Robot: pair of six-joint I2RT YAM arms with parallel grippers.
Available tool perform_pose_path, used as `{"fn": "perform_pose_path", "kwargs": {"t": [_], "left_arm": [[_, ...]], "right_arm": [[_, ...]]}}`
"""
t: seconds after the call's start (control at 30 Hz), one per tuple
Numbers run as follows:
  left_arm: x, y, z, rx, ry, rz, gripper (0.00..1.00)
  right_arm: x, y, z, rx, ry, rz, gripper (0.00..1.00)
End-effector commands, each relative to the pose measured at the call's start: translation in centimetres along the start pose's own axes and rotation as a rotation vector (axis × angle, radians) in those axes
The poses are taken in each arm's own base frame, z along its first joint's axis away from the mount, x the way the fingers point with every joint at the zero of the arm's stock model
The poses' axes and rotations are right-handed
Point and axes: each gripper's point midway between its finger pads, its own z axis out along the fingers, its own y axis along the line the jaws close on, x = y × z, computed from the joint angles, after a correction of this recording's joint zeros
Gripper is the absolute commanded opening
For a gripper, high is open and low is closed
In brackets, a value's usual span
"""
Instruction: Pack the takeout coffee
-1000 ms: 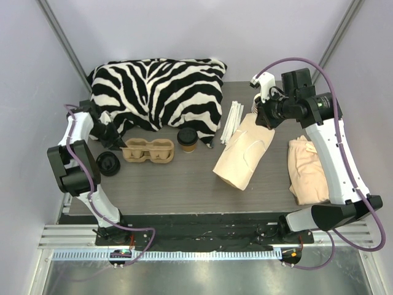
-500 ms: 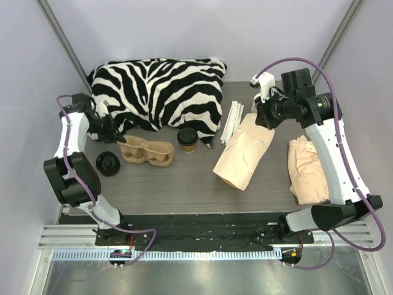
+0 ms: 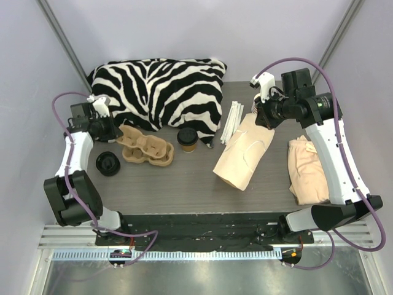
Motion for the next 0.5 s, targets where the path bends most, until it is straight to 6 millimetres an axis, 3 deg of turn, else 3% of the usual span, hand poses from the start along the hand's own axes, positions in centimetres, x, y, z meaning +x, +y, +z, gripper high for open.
{"fn": "perform_pose_path", "kwargs": {"t": [0.0,0.17,0.47], "left_arm": [[-4.1,-0.5,-1.3,0.003,-0.221,0.261,0.08],[-2.4,0.2,-0.9,-0.019,-0.195,0.315,0.11],[0.7,2.4,0.8,-0.069,-0.044,0.271,0.31]], "right_arm": [[-1.4,0.1,-0.8,0.008,-0.057,-0.014,0.01],[-1.4,0.2,-0.6,0.003,-0.056,-0.011,0.01],[-1.4,0.2,-0.9,0.005,-0.058,-0.017,0.01]]}}
